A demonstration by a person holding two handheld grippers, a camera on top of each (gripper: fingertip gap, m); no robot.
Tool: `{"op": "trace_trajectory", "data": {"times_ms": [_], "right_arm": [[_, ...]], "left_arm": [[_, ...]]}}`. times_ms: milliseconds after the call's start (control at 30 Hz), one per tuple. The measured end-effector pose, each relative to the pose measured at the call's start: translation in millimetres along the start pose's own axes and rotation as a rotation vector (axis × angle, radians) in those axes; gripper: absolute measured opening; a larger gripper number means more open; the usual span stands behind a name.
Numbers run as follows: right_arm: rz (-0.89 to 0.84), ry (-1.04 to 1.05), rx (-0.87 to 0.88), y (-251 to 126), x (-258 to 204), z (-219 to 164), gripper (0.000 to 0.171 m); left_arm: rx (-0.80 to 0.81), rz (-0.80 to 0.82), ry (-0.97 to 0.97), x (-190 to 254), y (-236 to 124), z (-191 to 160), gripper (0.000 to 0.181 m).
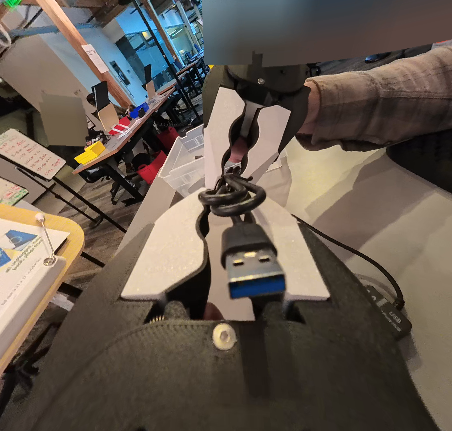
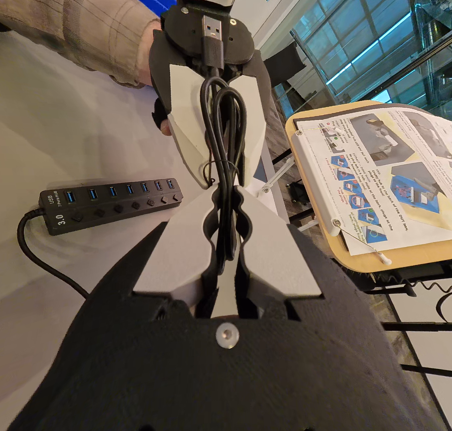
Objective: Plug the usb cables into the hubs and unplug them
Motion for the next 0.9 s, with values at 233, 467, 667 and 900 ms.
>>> {"op": "trace_trajectory", "data": {"times_ms": [233,467,667,900], "right_arm": [[0.029,0.091,-0.011,7.0,-0.8,-12.9,0.004],[0.02,0.227,0.082,6.8,4.0,-21.9,0.005],[-0.003,0.305,0.151,5.6,7.7,-22.7,0.004],[-0.039,0.325,0.166,3.4,11.7,-21.0,0.004]], "left_arm": [[-0.032,0.044,-0.153,-2.0,3.2,-11.8,0.024],[-0.027,0.074,-0.345,-5.4,5.1,-10.2,0.018],[0.037,0.089,-0.407,-7.2,3.7,-8.2,0.015],[0.084,0.139,-0.413,-7.1,2.8,-5.2,0.002]]}}
Point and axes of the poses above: each gripper's, where its closed fingertips meet, y out along the fingers, z out of its top, x = y × z across the jaws, the point moved 8 cm from there along -y, back along the fingers, and after that the axes turned 8 degrees about -y, right-handed, at the moved point
